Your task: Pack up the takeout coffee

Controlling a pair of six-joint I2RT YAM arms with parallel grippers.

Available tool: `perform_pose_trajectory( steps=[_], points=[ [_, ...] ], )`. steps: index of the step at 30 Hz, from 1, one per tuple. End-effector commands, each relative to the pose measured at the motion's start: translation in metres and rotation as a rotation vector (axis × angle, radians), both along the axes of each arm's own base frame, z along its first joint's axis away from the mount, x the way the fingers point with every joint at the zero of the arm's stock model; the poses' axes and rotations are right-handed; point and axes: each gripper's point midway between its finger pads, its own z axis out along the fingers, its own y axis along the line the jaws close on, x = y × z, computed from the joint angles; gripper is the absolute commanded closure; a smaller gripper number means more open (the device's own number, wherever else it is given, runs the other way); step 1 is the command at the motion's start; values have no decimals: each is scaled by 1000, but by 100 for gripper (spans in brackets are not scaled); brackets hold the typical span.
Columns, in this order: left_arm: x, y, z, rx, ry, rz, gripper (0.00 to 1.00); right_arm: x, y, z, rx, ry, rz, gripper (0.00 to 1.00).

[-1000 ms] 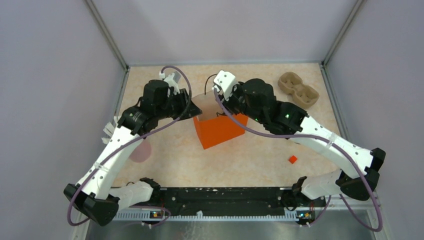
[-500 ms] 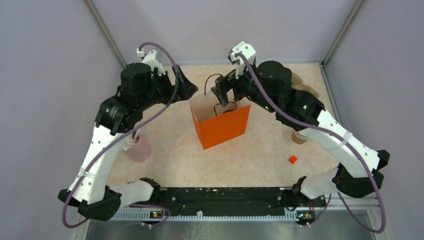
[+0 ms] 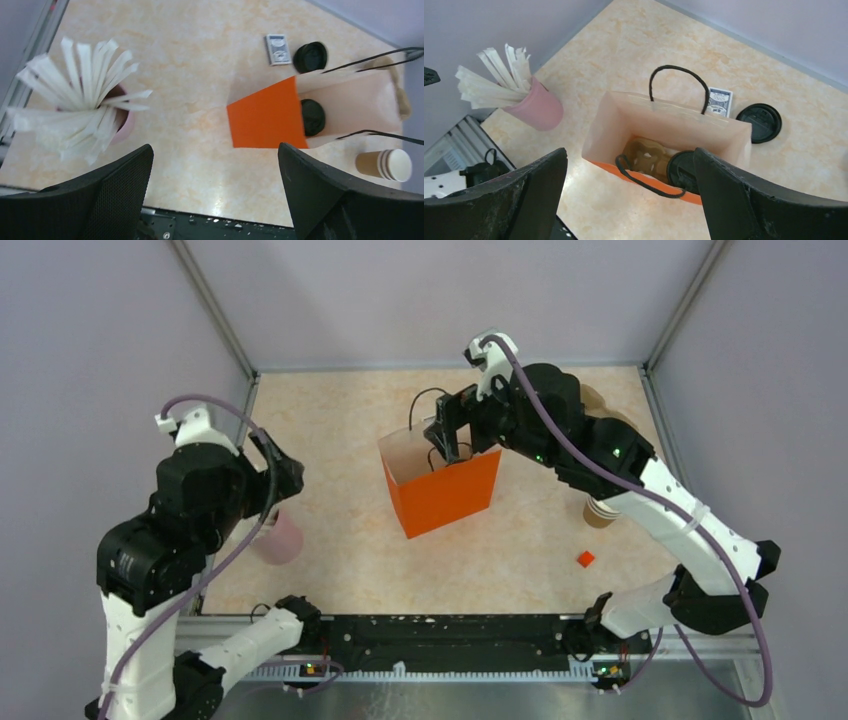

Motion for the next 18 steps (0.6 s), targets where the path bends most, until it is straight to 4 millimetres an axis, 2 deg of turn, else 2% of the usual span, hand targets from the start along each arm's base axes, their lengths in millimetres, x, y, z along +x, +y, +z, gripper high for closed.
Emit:
perform_pose_trajectory(
  steps=[1, 6, 8, 12, 15, 18],
  points=[
    [9, 13, -55, 82, 165, 132, 1, 1, -31, 20, -10, -98, -53, 6],
    [26, 25, -80, 212, 244, 212, 2, -1, -44, 19, -75, -143, -54, 6],
    [33, 27, -97, 280, 289, 195, 13, -2, -49, 18, -82, -152, -56, 7],
    [39, 31, -136, 321, 426, 192, 26, -7, -57, 20, -80, -168, -58, 7],
    [38, 42, -141, 328, 450, 248, 38, -8, -62, 18, -86, -173, -66, 7],
    [40, 57, -139, 356, 413, 290, 38, -8, -64, 14, -89, -169, -74, 7]
  ],
)
